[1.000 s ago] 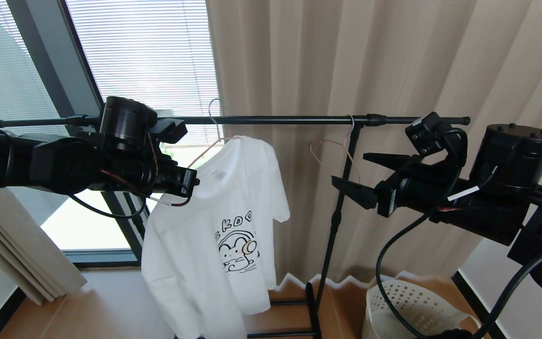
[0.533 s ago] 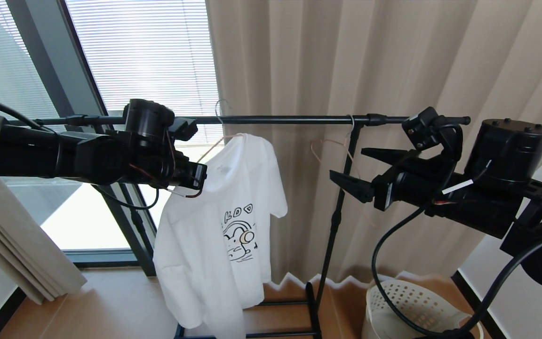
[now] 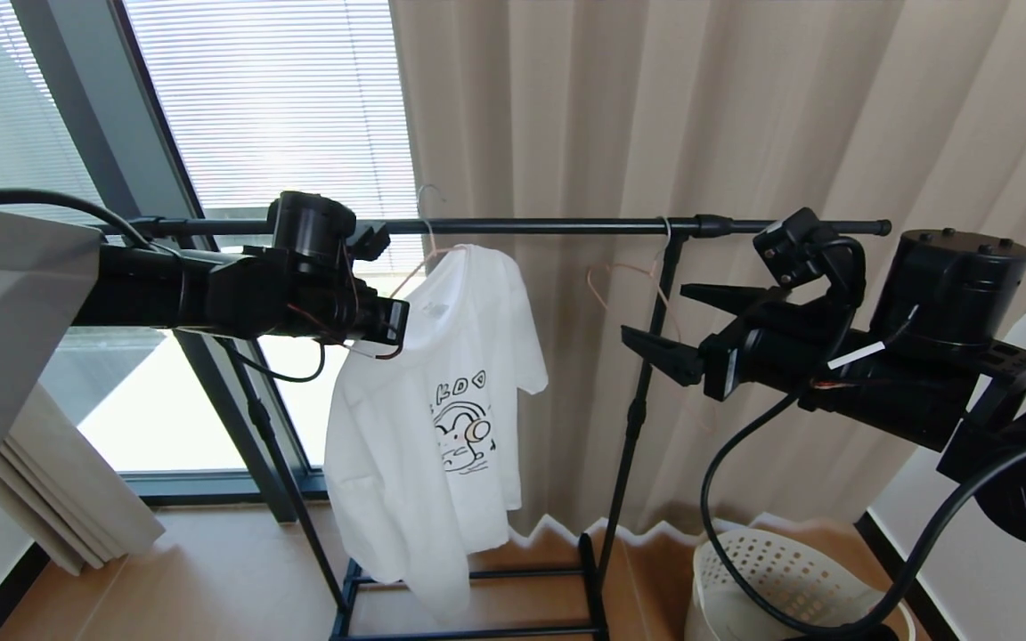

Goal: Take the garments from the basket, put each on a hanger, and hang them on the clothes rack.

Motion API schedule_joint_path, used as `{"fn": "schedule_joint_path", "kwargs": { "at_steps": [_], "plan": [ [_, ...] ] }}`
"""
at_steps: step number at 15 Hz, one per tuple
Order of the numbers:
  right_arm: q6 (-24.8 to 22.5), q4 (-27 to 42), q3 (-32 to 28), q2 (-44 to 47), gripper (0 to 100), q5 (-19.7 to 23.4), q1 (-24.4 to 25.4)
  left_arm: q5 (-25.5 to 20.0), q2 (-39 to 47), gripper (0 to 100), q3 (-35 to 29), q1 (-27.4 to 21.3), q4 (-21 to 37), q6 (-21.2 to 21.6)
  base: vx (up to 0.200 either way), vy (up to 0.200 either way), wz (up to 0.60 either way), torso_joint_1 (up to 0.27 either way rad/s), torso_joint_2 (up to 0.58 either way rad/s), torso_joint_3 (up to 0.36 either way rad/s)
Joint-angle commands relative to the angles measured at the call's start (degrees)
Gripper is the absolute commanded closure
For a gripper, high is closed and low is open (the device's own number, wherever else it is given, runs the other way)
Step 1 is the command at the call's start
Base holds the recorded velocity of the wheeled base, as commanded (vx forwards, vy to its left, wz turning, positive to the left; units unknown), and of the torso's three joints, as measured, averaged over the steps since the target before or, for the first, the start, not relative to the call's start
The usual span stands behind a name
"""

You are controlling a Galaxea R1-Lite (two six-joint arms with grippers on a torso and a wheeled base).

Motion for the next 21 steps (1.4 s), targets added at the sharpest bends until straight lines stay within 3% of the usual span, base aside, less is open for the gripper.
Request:
{"fn": "schedule_joint_path", "kwargs": {
  "at_steps": [1,21],
  "plan": [
    [0.04,-0.05,0.0,0.44,0,0.04,0.12,0.0,2.18,100,-1.76,0.0,-0.01,0.02,0.0,0.0,0.0,0.0,0.0,0.0],
    [0.04,-0.05,0.0,0.52,0,0.04,0.04,0.0,3.32,100,-1.49,-0.79,0.08,-0.42,0.0,0.0,0.0,0.0,0.0,0.0]
  ]
}}
